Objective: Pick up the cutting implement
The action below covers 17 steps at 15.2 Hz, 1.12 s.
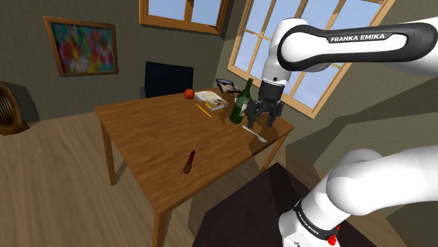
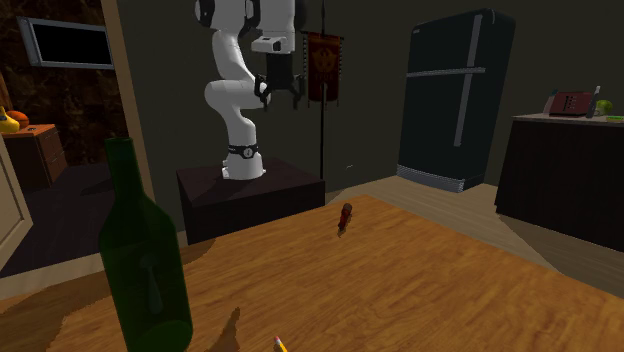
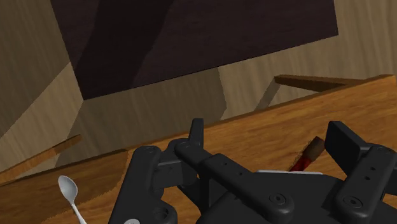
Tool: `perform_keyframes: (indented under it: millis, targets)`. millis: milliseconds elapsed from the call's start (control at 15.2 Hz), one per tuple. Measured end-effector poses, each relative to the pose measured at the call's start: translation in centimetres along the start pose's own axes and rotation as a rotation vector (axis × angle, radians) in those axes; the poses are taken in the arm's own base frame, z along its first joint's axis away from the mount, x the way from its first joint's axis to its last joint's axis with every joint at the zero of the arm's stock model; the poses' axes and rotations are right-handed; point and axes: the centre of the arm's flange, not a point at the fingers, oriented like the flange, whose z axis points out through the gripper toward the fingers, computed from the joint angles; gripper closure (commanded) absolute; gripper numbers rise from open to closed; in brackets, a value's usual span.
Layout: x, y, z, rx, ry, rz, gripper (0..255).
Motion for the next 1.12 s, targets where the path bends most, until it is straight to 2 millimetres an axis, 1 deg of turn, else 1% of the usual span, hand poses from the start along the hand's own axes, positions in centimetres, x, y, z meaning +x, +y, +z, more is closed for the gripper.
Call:
perform_keyframes:
  millis: [264, 330, 462, 660, 924, 1056, 1122]
  targets:
    - [2.7, -2.3, 3.9, 0.018, 0.011, 0.082, 0]
    - [2.9, -2.9, 4.8, 0.022, 0.014, 0.102, 0]
    - [4.2, -4.2, 6.5, 0.032, 0.019, 0.142, 0]
    - [6.3, -5.9, 9.1, 0.045, 0.028, 0.204, 0]
    - [9.3, -8.0, 13.0, 0.062, 0.039, 0.285, 0]
    - [10.7, -8.7, 14.7, 0.072, 0.045, 0.326, 0]
    - [11.3, -9.5, 15.8, 0.076, 0.047, 0.345, 0]
